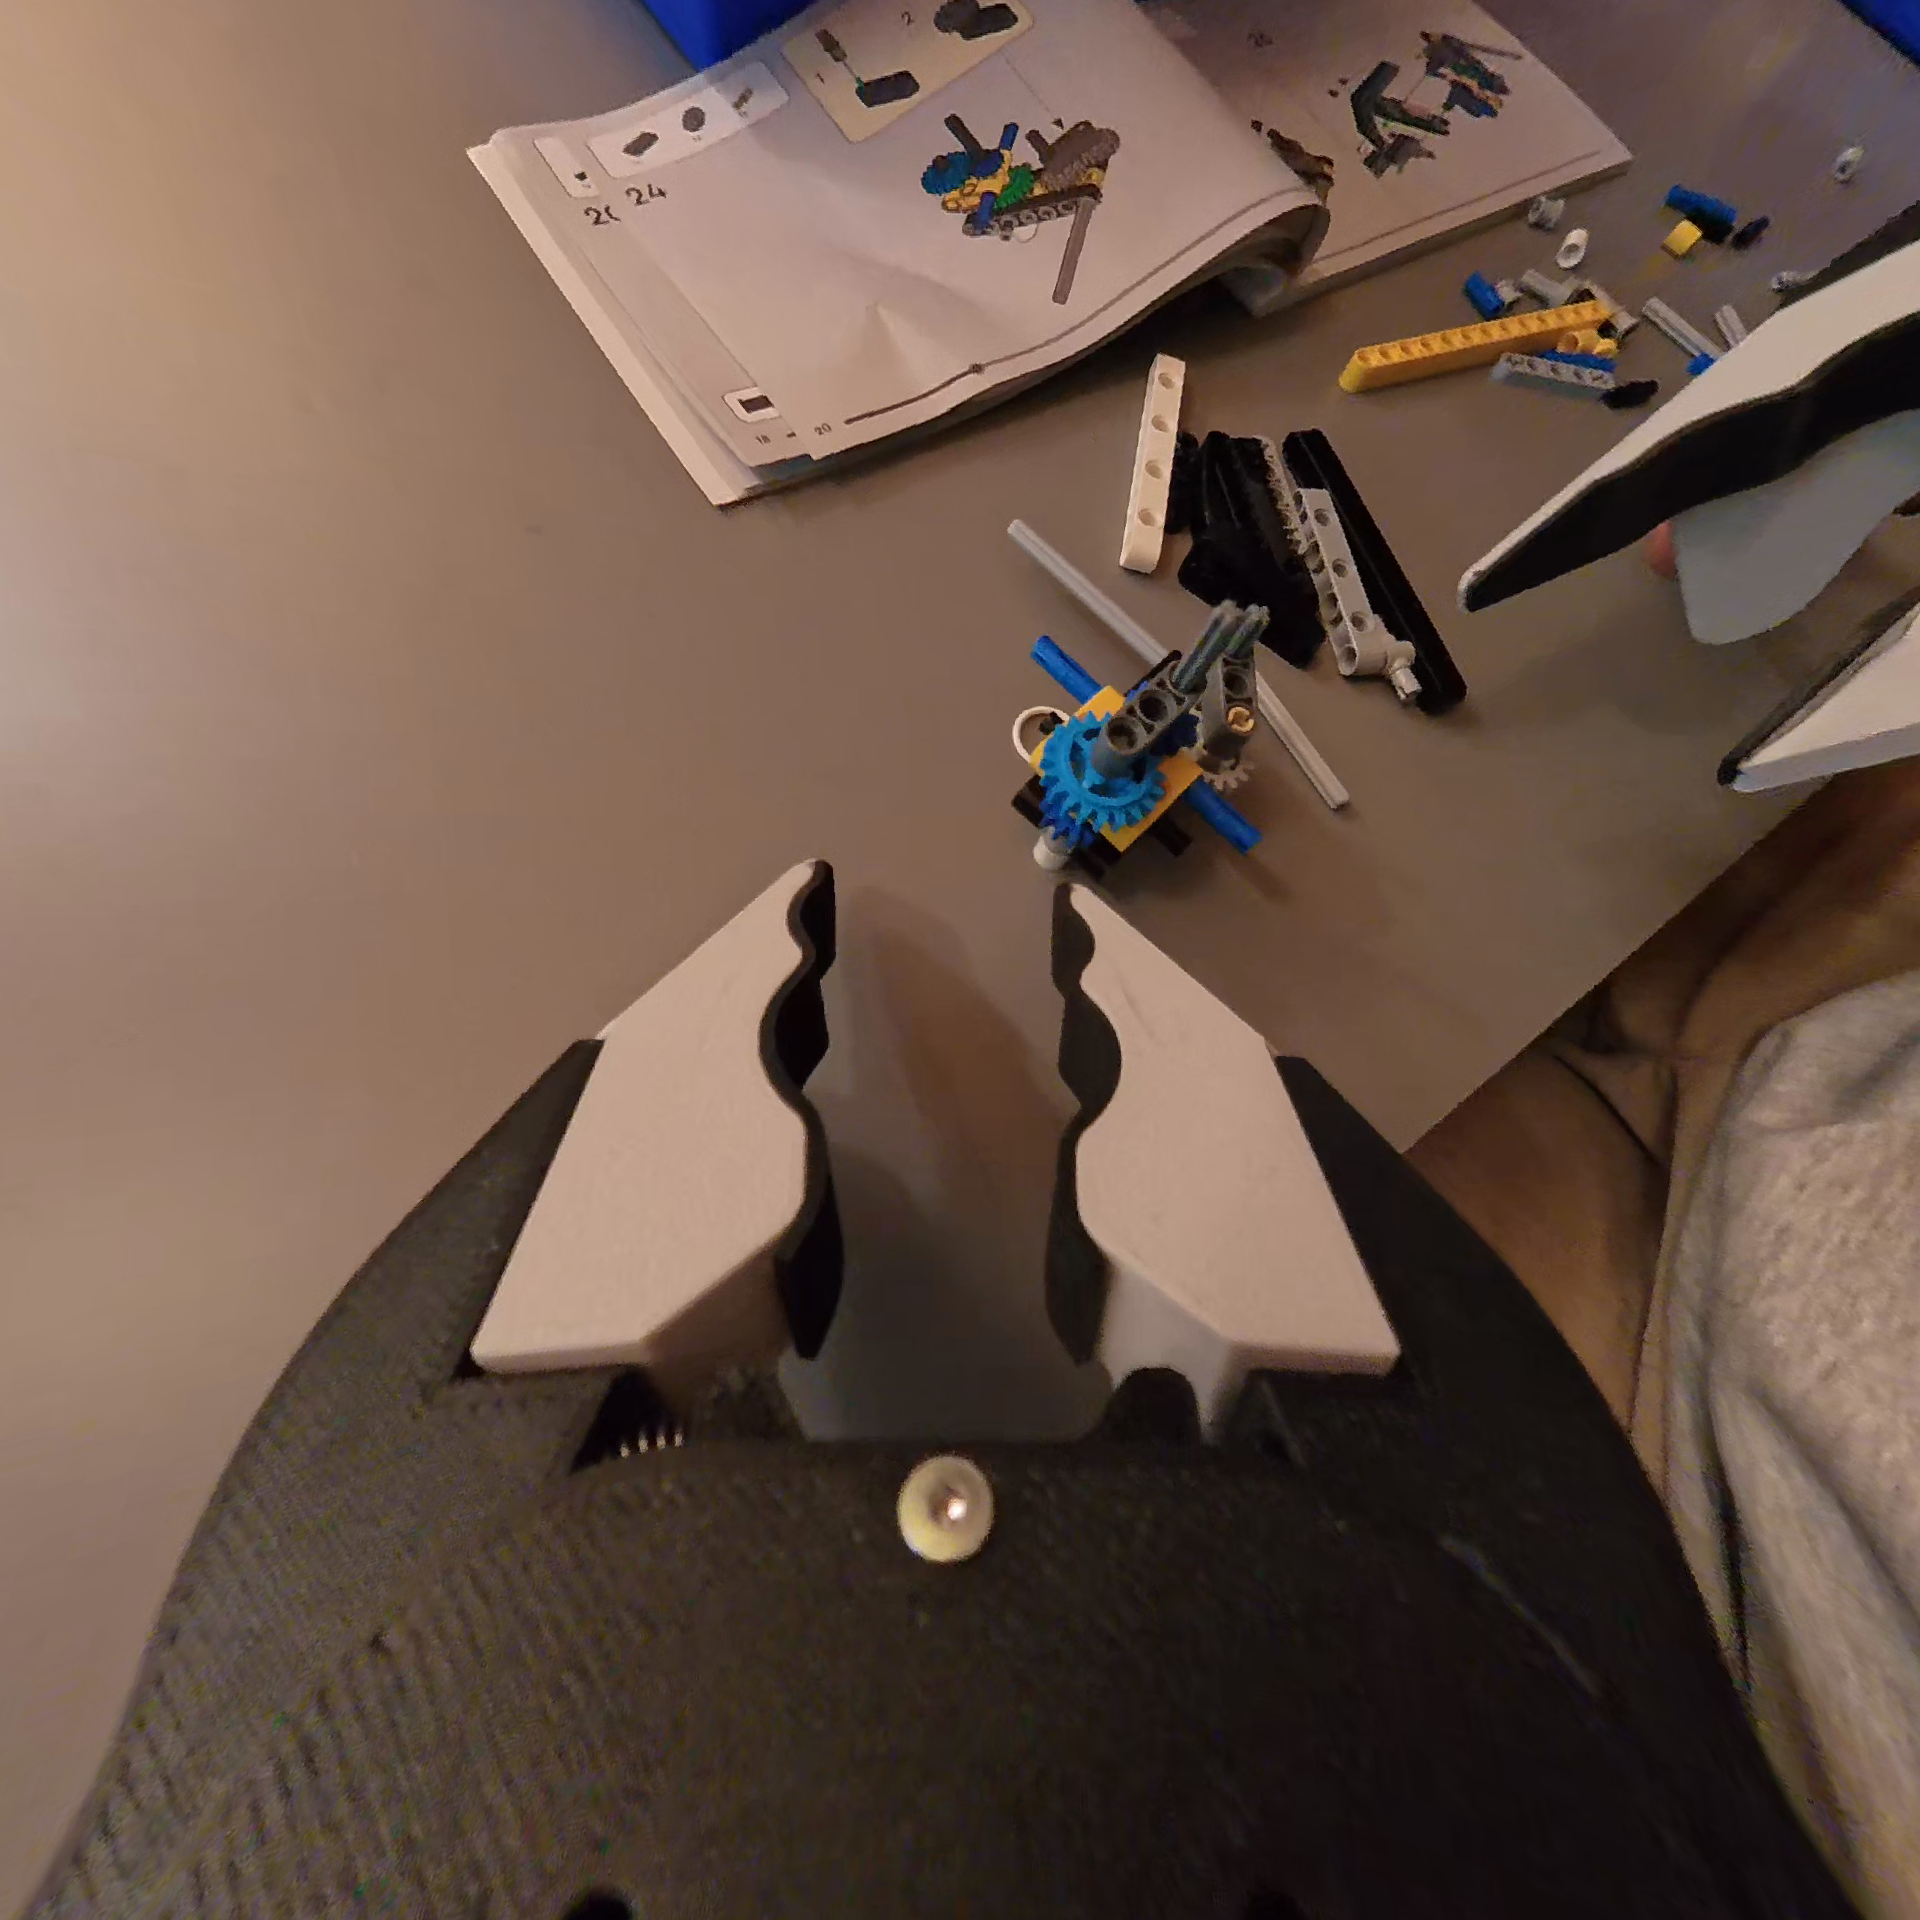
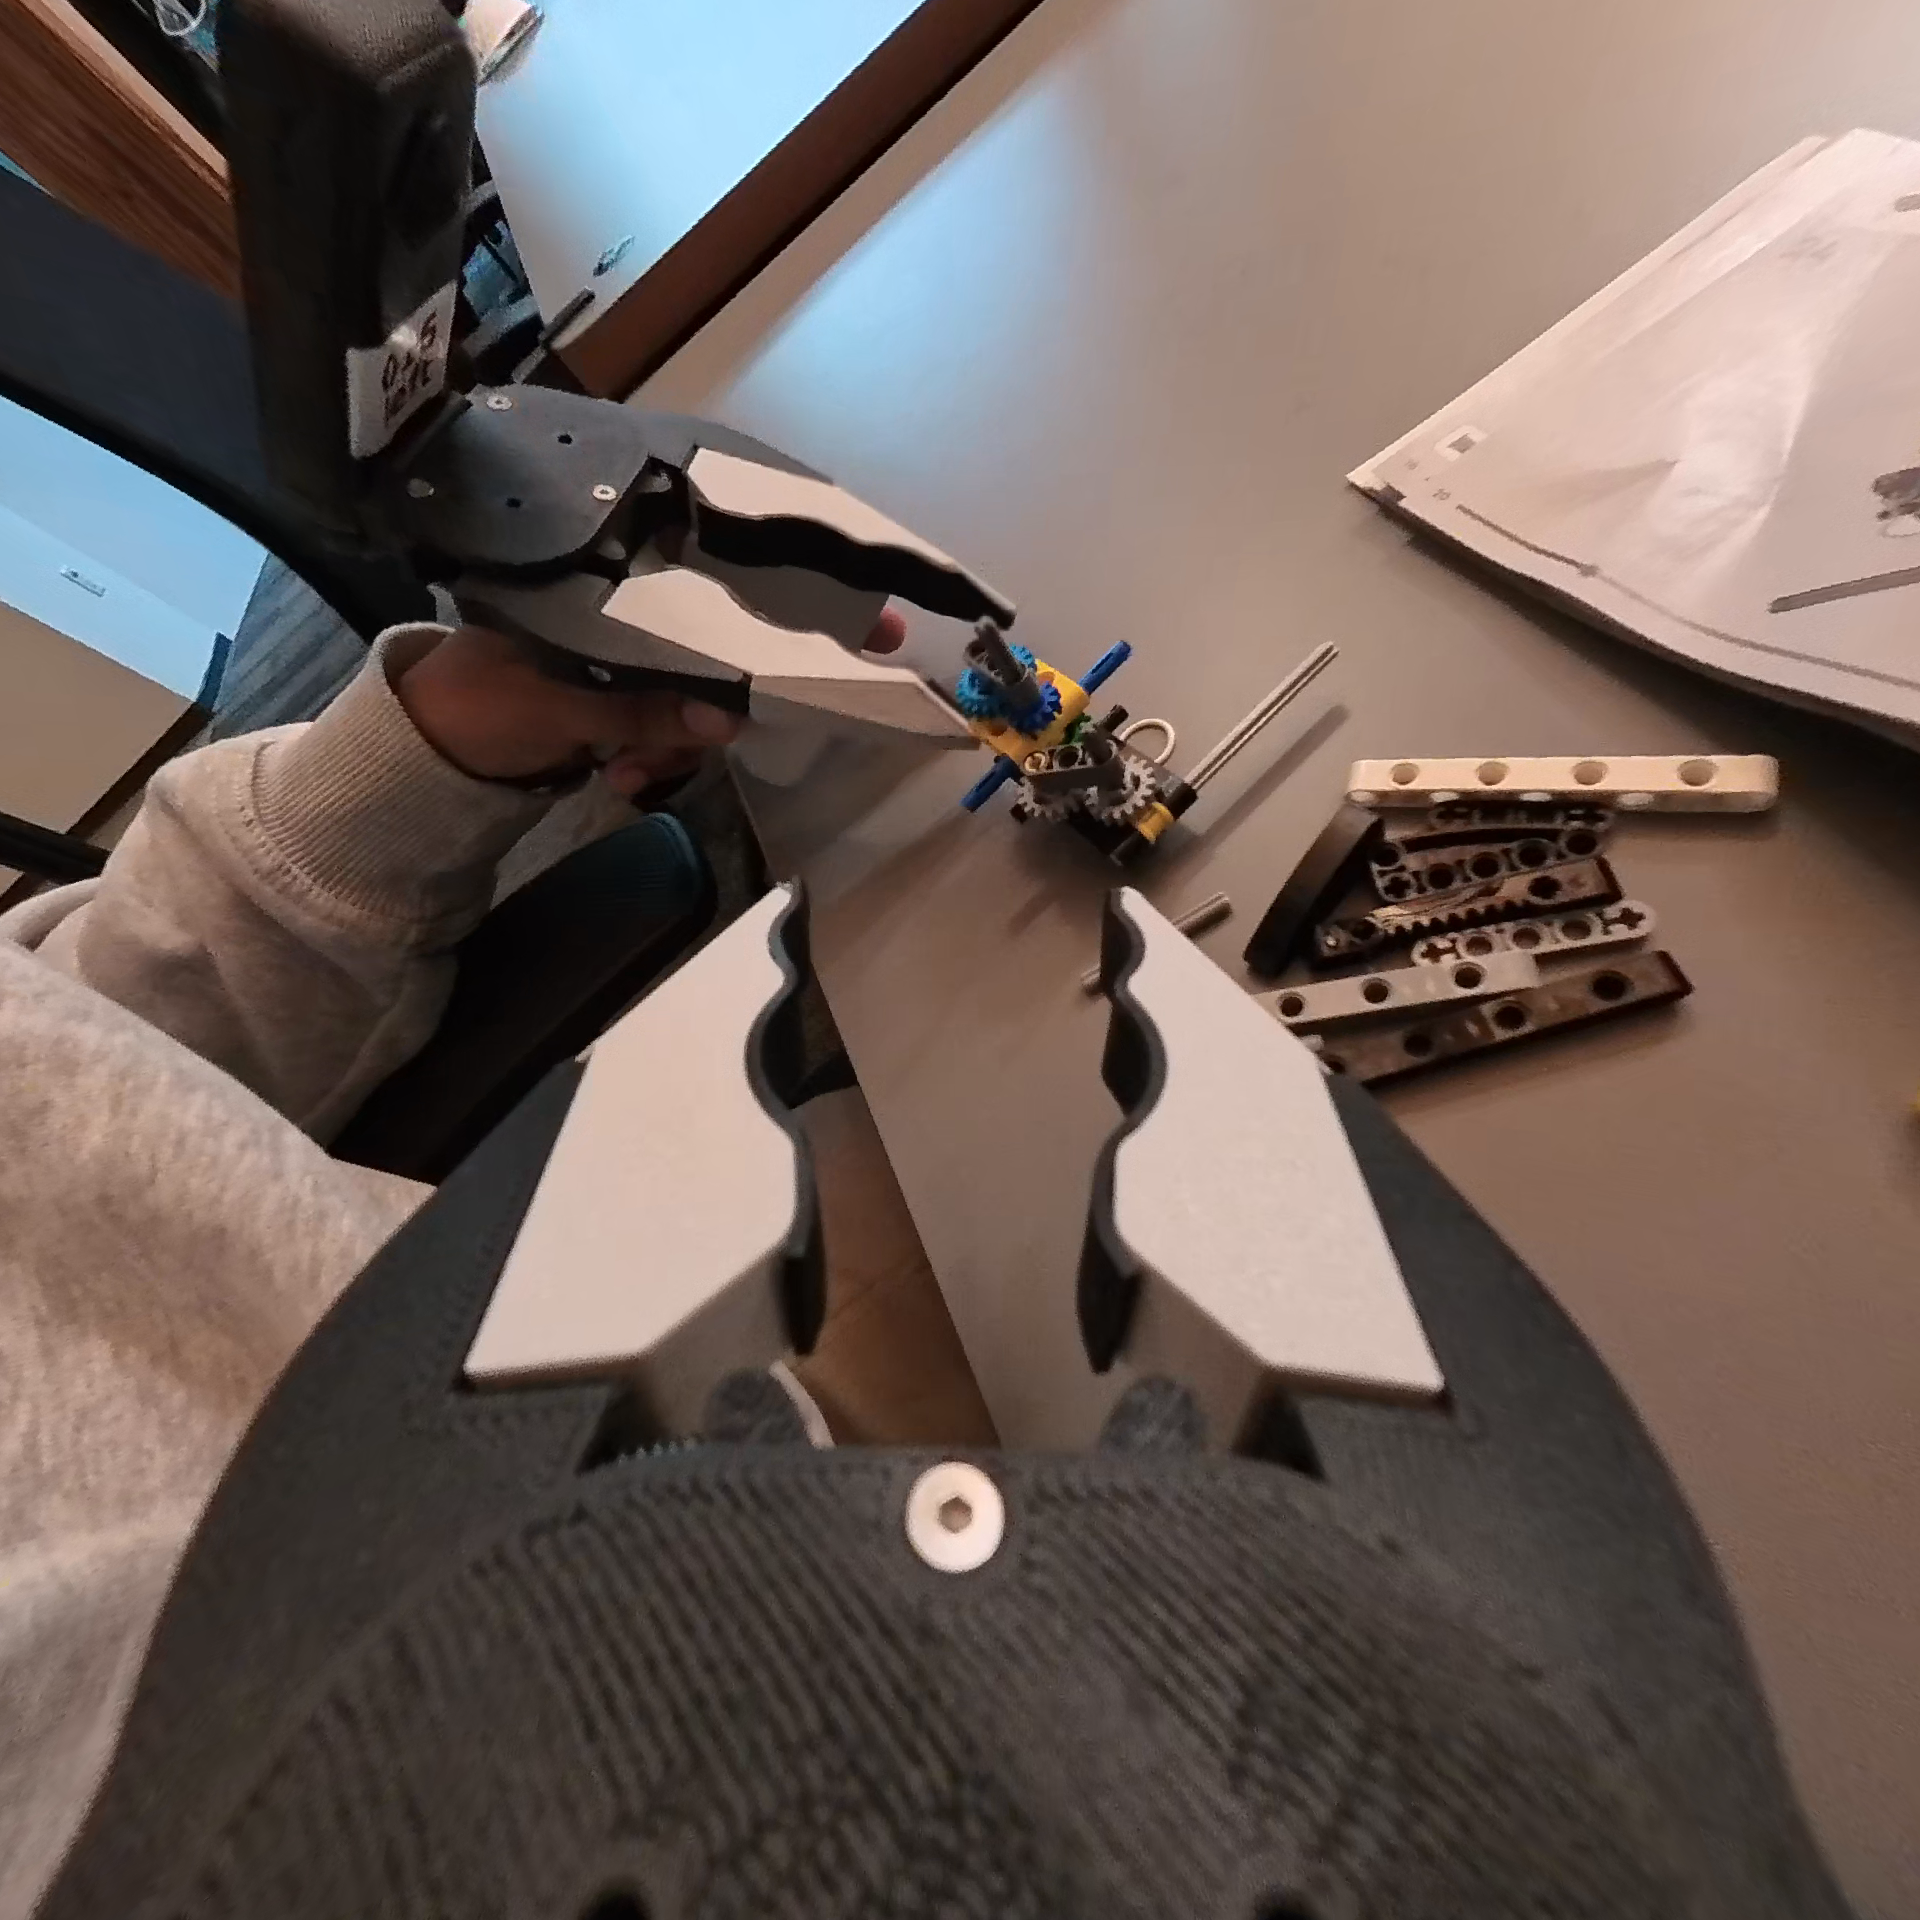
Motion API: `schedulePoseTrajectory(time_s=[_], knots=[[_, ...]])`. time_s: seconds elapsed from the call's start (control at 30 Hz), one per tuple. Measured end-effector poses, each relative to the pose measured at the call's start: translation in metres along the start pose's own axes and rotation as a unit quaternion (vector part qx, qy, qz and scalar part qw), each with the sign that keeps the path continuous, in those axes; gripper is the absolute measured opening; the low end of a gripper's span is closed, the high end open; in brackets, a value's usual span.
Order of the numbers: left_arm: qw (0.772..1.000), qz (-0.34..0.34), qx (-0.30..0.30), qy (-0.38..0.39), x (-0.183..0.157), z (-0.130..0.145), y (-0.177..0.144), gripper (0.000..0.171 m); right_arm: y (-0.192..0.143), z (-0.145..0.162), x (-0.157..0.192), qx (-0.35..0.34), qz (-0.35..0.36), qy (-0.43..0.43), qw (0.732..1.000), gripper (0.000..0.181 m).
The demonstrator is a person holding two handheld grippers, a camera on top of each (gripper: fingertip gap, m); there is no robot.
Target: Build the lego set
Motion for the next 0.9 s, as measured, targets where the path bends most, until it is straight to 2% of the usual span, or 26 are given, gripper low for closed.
schedulePoseTrajectory(time_s=[0.67,0.9], knots=[[1.0,-0.004,-0.008,-0.006,-0.009,0.004,-0.006,0.04,0.002,0.002,-0.001,-0.001,-0.001,-0.001,1.0,0.055],[1.0,-0.013,-0.014,-0.005,-0.011,0.004,-0.007,0.04,0.011,0.0,-0.002,-0.011,0.05,-0.038,0.998,0.041]])
Point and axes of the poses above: each gripper's, where its closed fingertips meet, y out along the fingers, z out of its underside, x = y × z across the jaws, the point moved 9 cm from there along -y, back along the fingers, and after that the axes turned 3 degrees about -z, right-handed, at the moved point
